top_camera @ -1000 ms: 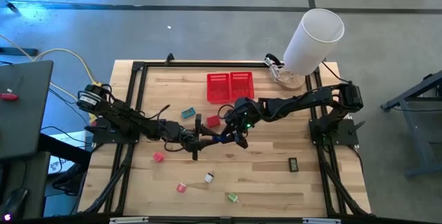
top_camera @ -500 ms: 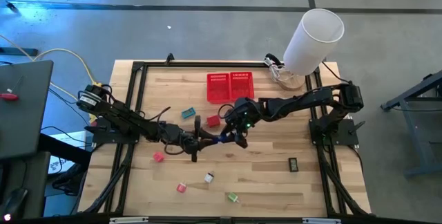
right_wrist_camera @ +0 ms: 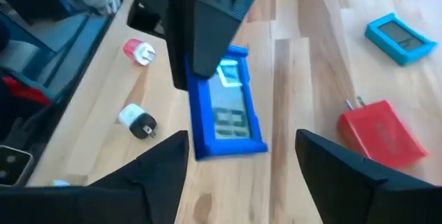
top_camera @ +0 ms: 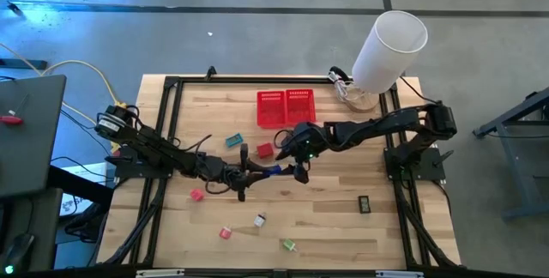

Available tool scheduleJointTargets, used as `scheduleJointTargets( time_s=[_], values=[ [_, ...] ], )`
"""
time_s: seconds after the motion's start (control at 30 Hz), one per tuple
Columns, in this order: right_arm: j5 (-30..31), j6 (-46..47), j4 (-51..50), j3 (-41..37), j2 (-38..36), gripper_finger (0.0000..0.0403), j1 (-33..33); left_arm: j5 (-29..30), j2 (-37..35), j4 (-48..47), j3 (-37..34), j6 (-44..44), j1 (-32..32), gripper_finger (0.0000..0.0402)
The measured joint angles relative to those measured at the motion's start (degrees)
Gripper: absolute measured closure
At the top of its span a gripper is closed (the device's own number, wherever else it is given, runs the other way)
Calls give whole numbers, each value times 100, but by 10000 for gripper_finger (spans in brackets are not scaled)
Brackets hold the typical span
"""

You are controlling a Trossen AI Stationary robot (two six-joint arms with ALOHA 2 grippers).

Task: Pick & Place Office items
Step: Put the blue digital clock into the left red bin

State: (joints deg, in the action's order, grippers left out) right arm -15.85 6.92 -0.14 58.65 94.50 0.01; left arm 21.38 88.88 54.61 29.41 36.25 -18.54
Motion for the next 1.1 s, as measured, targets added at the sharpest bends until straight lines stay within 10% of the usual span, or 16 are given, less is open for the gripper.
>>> scheduleJointTargets(
  time_s=[0.8, 1.1],
  values=[
    [2932, -344, -2020, -2, -1322, 147, 1360, 227, -2061, -1541, 2, -4555, 340, 344],
    [1929, -990, -1677, -4, -1321, 147, 1653, -2244, -2498, -1766, 2, -7230, 1325, 344]
  ],
)
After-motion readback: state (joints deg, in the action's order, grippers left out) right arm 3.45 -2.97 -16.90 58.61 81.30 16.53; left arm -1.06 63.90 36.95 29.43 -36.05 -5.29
